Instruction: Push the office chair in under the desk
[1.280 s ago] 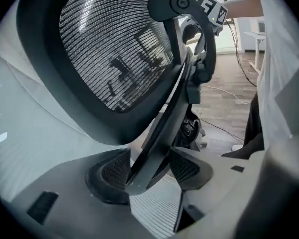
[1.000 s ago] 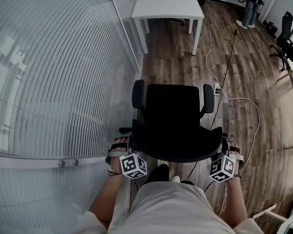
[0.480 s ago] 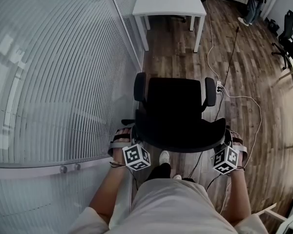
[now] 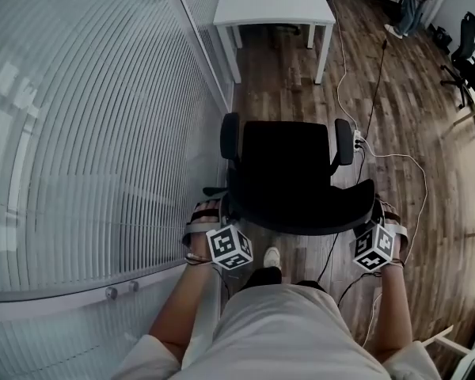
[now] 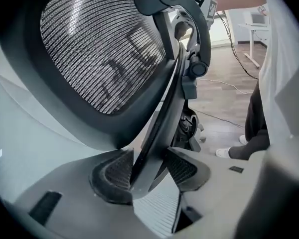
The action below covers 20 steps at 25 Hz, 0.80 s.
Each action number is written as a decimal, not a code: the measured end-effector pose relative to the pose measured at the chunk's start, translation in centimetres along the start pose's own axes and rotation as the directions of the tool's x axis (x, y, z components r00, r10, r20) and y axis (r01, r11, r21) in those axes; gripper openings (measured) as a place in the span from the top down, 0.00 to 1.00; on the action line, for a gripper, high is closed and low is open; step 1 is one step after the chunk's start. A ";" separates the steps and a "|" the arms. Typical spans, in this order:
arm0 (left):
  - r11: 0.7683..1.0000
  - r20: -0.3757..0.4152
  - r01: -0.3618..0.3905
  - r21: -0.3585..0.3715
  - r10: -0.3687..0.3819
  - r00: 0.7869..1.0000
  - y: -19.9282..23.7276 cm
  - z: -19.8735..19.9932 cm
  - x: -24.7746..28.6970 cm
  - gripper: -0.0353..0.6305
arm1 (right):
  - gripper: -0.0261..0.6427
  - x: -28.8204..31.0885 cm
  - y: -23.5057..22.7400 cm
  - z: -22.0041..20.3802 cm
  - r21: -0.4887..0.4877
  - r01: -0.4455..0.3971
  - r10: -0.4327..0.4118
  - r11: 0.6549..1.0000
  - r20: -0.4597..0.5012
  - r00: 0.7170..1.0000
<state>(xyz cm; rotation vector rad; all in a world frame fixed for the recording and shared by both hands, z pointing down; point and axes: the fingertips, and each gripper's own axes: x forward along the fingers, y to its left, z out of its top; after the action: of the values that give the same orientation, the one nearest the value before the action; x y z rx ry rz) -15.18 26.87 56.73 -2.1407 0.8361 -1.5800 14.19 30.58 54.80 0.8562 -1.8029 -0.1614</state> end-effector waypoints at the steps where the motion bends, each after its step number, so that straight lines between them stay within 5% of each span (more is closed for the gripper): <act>1: 1.000 0.002 0.003 0.001 -0.003 1.000 0.1 -0.1 0.5 0.61 | 0.64 0.5 -0.2 0.0 0.001 -0.002 0.002 1.000 -0.003 1.000; 20: 1.000 0.010 0.020 0.018 -0.020 1.000 4.0 1.5 4.9 0.61 | 0.64 4.8 -5.3 0.4 0.013 0.008 -0.007 1.000 -0.036 0.999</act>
<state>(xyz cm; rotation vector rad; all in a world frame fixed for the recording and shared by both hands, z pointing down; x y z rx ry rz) -13.78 20.57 57.54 -2.1488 0.7970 -1.5793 15.59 23.66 55.71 0.8703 -1.7690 -0.1379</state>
